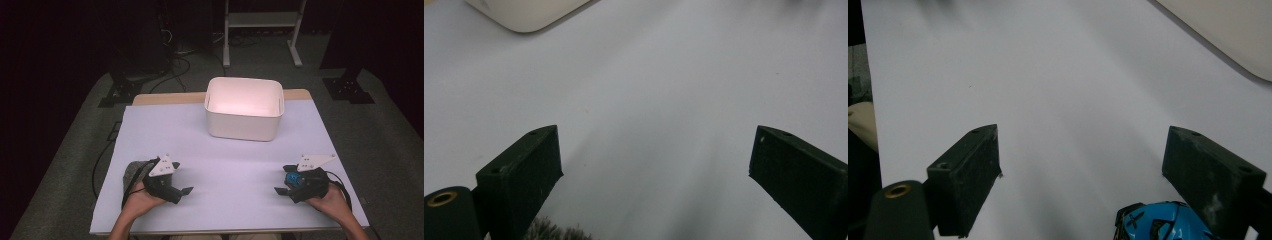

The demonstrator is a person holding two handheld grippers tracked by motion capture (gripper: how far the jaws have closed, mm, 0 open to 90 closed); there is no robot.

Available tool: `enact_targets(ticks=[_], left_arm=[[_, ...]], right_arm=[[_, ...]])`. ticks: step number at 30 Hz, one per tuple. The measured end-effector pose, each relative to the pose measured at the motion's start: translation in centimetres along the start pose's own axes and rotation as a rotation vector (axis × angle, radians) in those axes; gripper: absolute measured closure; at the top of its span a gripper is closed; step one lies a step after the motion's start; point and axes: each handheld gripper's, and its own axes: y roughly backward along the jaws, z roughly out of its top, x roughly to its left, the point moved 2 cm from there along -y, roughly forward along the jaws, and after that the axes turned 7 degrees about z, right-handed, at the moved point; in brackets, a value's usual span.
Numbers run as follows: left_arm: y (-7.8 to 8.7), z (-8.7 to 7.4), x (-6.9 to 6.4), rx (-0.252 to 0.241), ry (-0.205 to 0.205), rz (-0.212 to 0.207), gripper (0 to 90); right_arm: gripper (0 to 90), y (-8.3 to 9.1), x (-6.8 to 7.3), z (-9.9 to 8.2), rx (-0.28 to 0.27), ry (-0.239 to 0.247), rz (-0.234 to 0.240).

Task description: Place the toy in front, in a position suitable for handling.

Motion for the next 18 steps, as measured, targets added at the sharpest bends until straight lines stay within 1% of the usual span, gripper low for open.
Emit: enact_targets(ticks=[6,9,14,16,18], left_arm=[[-0.1,0.0,0.0,0.006,0.005,-0.006,5.8],[-0.1,-0.1,-0.1,0.010,0.007,-0.011,5.8],[-0.1,-0.1,-0.1,0.021,-0.008,-0.020,5.8],[-0.1,-0.1,-0.2,0.021,-0.009,-0.025,5.8],[-0.1,-0.1,-0.2,0.021,-0.010,-0.025,5.8]], right_arm=[[14.0,0.4,0.2,0.2,-0.014,0.007,0.006],[14.0,0.7,0.2,0.3,-0.019,0.012,0.001],[14.0,1.3,-0.1,0.3,-0.026,0.005,-0.013],[14.0,1.8,-0.4,0.2,-0.034,-0.004,-0.025],[14.0,1.9,-0.6,0.1,-0.037,-0.011,-0.028]])
